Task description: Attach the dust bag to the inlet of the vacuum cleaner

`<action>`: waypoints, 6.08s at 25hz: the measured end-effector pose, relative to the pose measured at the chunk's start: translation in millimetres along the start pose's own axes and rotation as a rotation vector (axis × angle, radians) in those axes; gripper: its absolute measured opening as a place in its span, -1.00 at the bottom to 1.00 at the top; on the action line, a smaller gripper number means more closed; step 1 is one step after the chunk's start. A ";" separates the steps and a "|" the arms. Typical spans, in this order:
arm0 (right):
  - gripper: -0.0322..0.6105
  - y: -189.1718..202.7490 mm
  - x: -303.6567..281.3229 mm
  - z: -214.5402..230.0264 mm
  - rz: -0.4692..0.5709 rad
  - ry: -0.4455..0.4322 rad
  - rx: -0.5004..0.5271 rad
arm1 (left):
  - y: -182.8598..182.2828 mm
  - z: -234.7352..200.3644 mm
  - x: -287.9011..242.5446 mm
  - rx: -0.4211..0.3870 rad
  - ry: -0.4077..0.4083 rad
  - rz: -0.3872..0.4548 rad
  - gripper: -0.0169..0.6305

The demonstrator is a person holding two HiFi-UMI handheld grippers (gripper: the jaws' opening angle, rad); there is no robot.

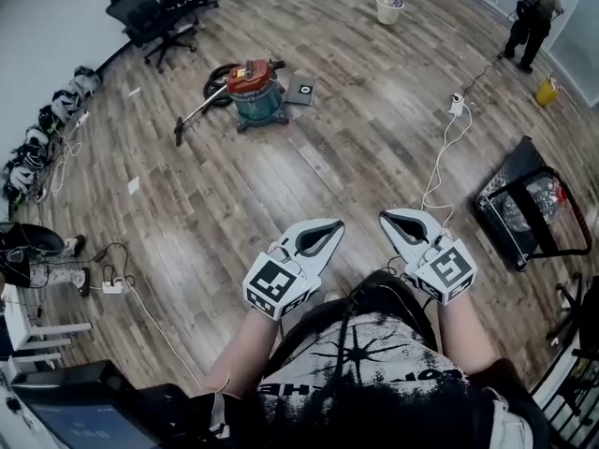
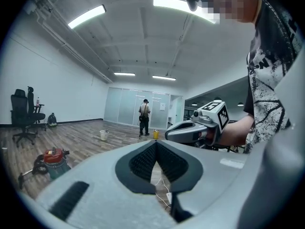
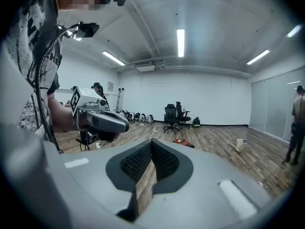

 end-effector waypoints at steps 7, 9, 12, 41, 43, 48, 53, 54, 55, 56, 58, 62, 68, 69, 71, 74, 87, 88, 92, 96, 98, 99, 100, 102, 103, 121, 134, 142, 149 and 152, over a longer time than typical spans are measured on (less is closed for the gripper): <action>-0.89 -1.2 3.4 24.2 -0.008 0.030 -0.018 | -3.7 -10.5 -26.0 0.012 0.030 -0.010 -0.97; -0.89 -1.1 2.7 36.2 -0.005 0.026 -0.019 | -5.4 -14.8 -37.3 0.011 0.026 -0.012 -0.97; -0.89 0.7 0.7 57.5 -0.005 0.016 -0.023 | -10.1 -22.1 -55.8 0.012 0.016 -0.017 -0.97; -0.89 10.1 44.1 322.3 0.046 -0.081 -0.030 | -78.1 -67.1 -305.9 -0.004 -0.091 -0.071 -0.97; -0.89 10.0 47.3 331.7 0.056 -0.081 -0.029 | -81.2 -67.2 -315.6 -0.009 -0.093 -0.071 -0.97; -0.89 13.4 55.6 353.9 0.071 -0.060 -0.047 | -87.4 -68.0 -338.9 -0.025 -0.080 -0.087 -0.97; -0.89 16.9 56.1 366.0 0.081 -0.049 -0.054 | -92.5 -72.8 -354.5 -0.043 -0.068 -0.087 -0.97; -0.89 17.7 55.4 369.1 0.083 -0.046 -0.055 | -93.1 -74.0 -357.5 -0.045 -0.065 -0.086 -0.97; -0.89 18.2 54.4 372.7 0.086 -0.044 -0.055 | -93.5 -75.6 -360.6 -0.046 -0.063 -0.086 -0.97; -0.89 18.3 52.9 376.6 0.087 -0.042 -0.056 | -93.8 -77.9 -363.8 -0.047 -0.061 -0.086 -0.97; -0.89 17.7 47.9 383.2 0.088 -0.038 -0.057 | -93.8 -84.4 -369.0 -0.048 -0.057 -0.091 -0.97; -0.89 14.8 32.4 396.0 0.087 -0.022 -0.059 | -94.7 -105.0 -377.6 -0.047 -0.042 -0.096 -0.97; -0.89 7.3 -0.3 435.5 0.072 0.012 -0.056 | -102.7 -153.5 -407.9 -0.049 0.007 -0.079 -0.97; -0.89 3.8 -6.9 442.9 0.067 0.017 -0.054 | -105.9 -162.7 -413.1 -0.051 0.016 -0.075 -0.97; -0.89 -5.3 -20.6 458.3 0.062 0.027 -0.049 | -114.5 -182.5 -423.4 -0.058 0.027 -0.064 -0.97; -0.89 -20.9 -43.8 482.5 0.051 0.032 -0.027 | -129.8 -213.7 -438.6 -0.065 0.035 -0.033 -0.97; -0.89 -50.5 -127.9 546.3 -0.003 0.081 -0.022 | -142.3 -326.1 -473.8 -0.058 0.099 -0.040 -0.97; -0.89 -50.3 -131.9 549.3 -0.005 0.087 -0.024 | -142.0 -332.0 -476.0 -0.061 0.106 -0.042 -0.97; -0.89 -49.0 -148.7 557.6 -0.023 0.088 -0.017 | -140.7 -351.0 -483.8 -0.080 0.124 -0.040 -0.97; -0.89 -39.4 -160.1 564.1 -0.034 0.089 -0.016 | -131.1 -364.2 -488.4 -0.068 0.119 -0.037 -0.97; -0.89 -39.5 -164.0 571.7 -0.034 0.091 -0.016 | -128.1 -369.8 -494.3 -0.064 0.121 -0.044 -0.97; -0.89 -40.8 -164.7 576.5 -0.035 0.093 -0.015 | -127.3 -372.2 -498.5 -0.065 0.125 -0.051 -0.97; -0.89 -42.3 -165.0 581.8 -0.037 0.095 -0.014 | -127.7 -374.2 -503.1 -0.066 0.129 -0.056 -0.97; -0.89 -43.9 -166.1 593.5 -0.041 0.096 -0.015 | -131.1 -378.2 -512.9 -0.060 0.134 -0.059 -0.97; -0.89 -43.7 -166.9 600.4 -0.041 0.096 -0.016 | -131.8 -381.0 -518.4 -0.056 0.133 -0.062 -0.97; -0.89 -60.6 -165.9 833.4 -0.043 -0.053 0.069 | -188.8 -451.1 -711.6 0.005 -0.048 -0.021 -0.97; -0.89 -50.4 -138.2 962.7 -0.003 -0.099 0.037 | -212.6 -471.5 -810.6 0.003 -0.184 -0.044 -0.97; -0.89 -66.7 -184.8 979.9 -0.028 -0.197 0.060 | -207.4 -500.9 -804.5 0.047 -0.290 -0.056 -0.97; -0.89 -86.6 -251.2 998.5 -0.013 -0.300 0.158 | -203.7 -549.3 -807.5 0.070 -0.327 -0.052 -0.97; -0.89 -105.0 -285.7 1016.8 -0.020 -0.325 0.142 | -216.7 -586.6 -811.1 0.071 -0.338 -0.041 -0.97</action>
Point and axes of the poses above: the fingertips, and each gripper's own axes: x backward along the fingers, z to its right, y out of its underside, the point moved 6 cm from there along x, backward along the fingers, and after that the axes turned 11 degrees about -y, right-handed, at the moved point
